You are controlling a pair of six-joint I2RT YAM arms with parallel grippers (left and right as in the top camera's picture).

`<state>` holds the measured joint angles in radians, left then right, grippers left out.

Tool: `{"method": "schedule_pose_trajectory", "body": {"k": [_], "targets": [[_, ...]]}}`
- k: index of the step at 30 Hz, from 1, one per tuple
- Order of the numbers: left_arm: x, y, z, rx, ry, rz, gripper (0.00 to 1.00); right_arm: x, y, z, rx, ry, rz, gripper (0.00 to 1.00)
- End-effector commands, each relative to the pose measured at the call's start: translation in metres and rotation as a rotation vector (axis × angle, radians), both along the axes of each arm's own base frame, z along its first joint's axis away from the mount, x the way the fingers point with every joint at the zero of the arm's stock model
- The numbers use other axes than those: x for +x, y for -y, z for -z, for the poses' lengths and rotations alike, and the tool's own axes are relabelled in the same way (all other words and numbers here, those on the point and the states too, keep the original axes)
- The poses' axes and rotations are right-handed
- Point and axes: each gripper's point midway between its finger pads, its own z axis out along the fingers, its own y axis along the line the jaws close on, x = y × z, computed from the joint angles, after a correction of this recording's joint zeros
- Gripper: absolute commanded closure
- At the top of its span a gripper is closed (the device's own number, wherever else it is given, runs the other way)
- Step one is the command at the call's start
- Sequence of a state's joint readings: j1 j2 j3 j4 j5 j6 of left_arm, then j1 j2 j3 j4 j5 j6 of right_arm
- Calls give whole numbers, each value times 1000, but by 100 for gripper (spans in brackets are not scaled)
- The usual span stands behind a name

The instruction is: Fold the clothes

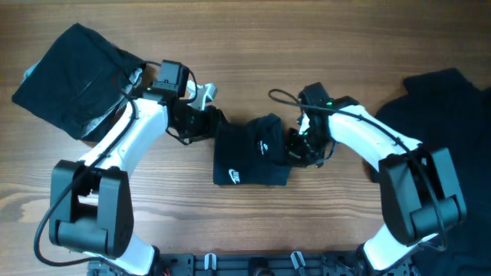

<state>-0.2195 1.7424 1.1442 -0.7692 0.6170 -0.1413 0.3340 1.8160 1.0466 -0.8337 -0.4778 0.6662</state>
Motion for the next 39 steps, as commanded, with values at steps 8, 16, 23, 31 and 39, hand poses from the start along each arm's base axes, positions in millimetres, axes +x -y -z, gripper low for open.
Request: {"method": "schedule_pose_trajectory", "body": {"k": [8, 16, 23, 31, 39], "targets": [[-4, -6, 8, 36, -14, -5, 33, 29, -75, -87, 458, 366, -293, 86], [-3, -41, -12, -157, -79, -86, 18, 41, -81, -16, 239, 254, -144, 89], [-40, -19, 3, -143, -168, 7, 46, 46, -97, -57, 384, 370, -255, 87], [-76, -1, 46, 116, -327, -93, 92, 69, -25, -194, 267, 739, -10, 80], [-37, -30, 81, 152, -279, -443, 96, 78, -9, -190, 197, 761, 34, 79]]}}
